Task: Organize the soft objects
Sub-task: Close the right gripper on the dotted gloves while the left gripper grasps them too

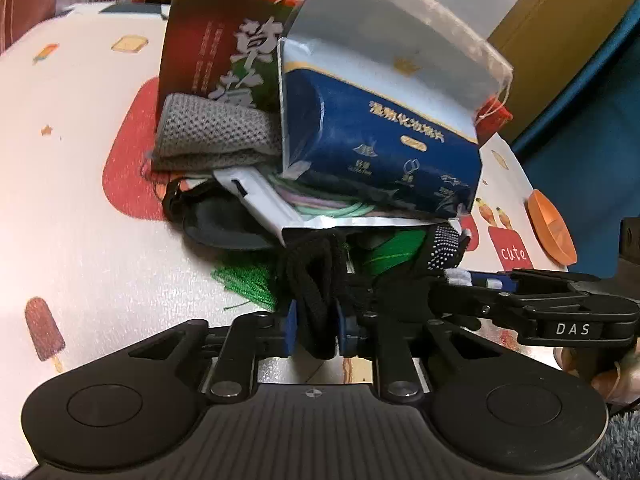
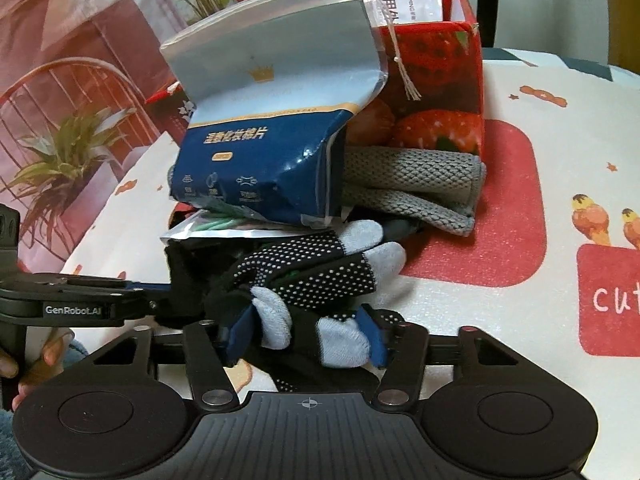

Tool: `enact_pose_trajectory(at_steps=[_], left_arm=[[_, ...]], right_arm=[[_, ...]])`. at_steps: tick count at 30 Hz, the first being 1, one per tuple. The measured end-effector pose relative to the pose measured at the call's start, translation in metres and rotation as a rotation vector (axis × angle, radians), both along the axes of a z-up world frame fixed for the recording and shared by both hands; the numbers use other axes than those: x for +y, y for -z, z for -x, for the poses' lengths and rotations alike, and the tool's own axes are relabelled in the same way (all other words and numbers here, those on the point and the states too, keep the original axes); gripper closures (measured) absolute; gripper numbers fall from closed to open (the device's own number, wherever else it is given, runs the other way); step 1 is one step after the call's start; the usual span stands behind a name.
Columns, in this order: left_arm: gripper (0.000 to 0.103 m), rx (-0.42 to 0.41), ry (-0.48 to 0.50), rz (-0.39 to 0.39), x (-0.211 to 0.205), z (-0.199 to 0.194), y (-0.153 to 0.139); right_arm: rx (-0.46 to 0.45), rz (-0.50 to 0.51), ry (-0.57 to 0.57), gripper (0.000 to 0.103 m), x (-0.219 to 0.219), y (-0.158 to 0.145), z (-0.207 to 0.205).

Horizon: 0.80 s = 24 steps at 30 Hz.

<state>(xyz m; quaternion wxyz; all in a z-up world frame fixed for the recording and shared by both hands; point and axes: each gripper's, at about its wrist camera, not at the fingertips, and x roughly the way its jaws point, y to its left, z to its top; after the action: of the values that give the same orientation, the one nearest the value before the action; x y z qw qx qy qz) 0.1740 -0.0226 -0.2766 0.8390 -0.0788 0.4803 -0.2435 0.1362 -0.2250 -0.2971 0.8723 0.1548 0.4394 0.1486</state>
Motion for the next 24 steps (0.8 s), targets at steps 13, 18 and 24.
enact_pose_trajectory(at_steps=[13,18,24], left_arm=[[0.086,-0.053,0.000,-0.003,0.001,0.006,-0.015],[0.086,-0.048,0.004,-0.004,0.009,0.006,-0.013],[0.086,-0.034,-0.001,-0.015,0.005,0.004,-0.009]], right_arm=[[0.032,-0.022,-0.075,0.061,0.007,-0.002,0.004],[0.038,0.020,-0.047,0.036,0.007,0.002,0.006],[0.035,0.031,-0.017,0.036,0.002,0.011,0.005]])
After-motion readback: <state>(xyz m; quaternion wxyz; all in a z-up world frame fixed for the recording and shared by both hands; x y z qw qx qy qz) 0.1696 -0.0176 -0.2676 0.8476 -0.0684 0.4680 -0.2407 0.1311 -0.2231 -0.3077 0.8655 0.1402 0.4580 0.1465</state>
